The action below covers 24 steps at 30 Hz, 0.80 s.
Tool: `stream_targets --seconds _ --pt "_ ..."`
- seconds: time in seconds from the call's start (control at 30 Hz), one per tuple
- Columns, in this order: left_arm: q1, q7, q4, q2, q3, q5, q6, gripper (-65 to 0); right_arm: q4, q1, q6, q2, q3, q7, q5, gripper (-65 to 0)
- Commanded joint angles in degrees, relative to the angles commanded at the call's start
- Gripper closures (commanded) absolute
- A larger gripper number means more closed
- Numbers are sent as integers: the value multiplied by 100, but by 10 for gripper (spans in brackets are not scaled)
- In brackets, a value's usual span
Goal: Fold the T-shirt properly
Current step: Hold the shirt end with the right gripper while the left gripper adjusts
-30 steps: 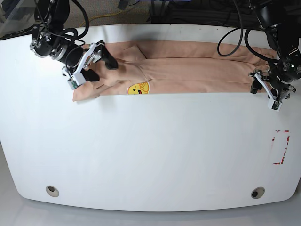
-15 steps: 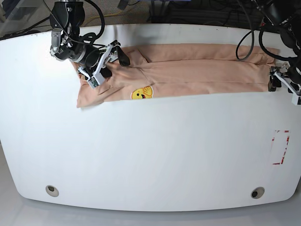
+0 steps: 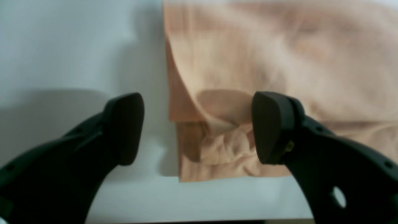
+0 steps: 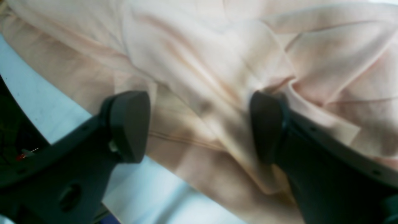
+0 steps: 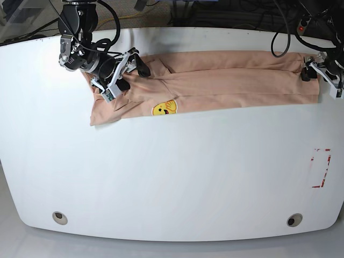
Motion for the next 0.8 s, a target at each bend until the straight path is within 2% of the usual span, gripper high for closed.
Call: stream_targets --seconds 0.13,0.4,0.47,0.53,0.6,0.63,0.7,0.8 --pt "0 -132 -211 0 141 -9 0 -508 0 -18 0 0 0 0 0 -487" --pt "0 -105 -422 97 308 0 0 -496 0 -26 0 0 0 0 0 -487" --pt "0 -70 -457 114 308 0 0 -407 0 -26 0 -9 9 0 0 -487" --pt "0 53 -466 114 299 0 0 -274 0 -18 0 -9 18 9 0 -487" --pt "-18 167 -448 123 299 0 0 -96 0 -18 0 -9 18 9 0 -487" --pt "-18 176 -431 123 308 0 0 -44 -9 -9 0 -9 18 9 0 -487" --pt "-9 176 -413 123 308 0 0 -26 -9 0 0 -9 18 9 0 -487" --pt "9 176 -220 132 308 0 0 -40 -9 9 0 -9 18 9 0 -487"
